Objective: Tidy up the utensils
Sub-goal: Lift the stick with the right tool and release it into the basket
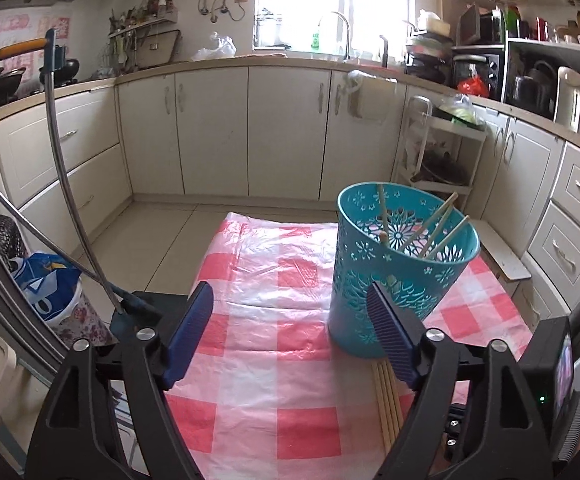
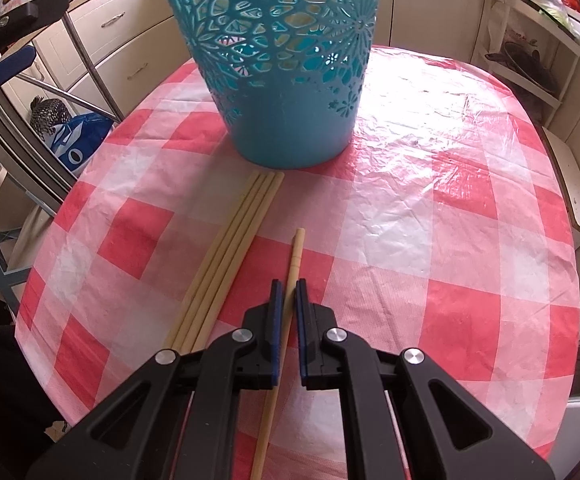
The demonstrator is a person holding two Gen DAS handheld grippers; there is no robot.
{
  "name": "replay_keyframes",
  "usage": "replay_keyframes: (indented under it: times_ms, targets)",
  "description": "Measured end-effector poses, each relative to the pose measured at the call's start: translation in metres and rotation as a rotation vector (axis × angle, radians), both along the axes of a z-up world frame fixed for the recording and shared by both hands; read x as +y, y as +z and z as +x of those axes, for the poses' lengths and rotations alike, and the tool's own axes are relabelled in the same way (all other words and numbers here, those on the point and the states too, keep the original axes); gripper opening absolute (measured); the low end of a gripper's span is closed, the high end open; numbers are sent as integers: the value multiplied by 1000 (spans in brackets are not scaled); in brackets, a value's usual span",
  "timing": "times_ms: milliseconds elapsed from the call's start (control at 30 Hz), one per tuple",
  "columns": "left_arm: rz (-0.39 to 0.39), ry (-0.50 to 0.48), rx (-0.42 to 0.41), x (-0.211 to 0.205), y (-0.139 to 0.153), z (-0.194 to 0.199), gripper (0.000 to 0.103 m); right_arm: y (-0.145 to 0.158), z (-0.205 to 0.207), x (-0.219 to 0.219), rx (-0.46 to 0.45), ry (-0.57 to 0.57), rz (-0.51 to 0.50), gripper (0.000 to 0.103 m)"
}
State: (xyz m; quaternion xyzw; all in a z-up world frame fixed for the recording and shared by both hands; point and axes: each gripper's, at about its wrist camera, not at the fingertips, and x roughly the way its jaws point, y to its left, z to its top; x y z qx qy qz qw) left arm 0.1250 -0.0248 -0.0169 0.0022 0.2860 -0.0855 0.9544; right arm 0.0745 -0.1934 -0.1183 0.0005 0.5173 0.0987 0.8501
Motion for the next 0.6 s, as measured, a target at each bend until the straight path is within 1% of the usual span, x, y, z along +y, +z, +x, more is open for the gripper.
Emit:
replay_keyframes:
  times_ms: [100,300,500,600]
  targets:
    - [17,-13,24,-6,-2,5,81,0,0,1,-3,14,-11,7]
    - [74,-36,33,-18,-8,4,86,0,-3,-1,-18,13,-14,7]
    - [87,-42,32,-21,-8,3,89,0,-3,-11,-13,-26,-3,6]
    - [94,-42,35,-23,-9,3,90,0,-4,-11,-9,-26,-9,6]
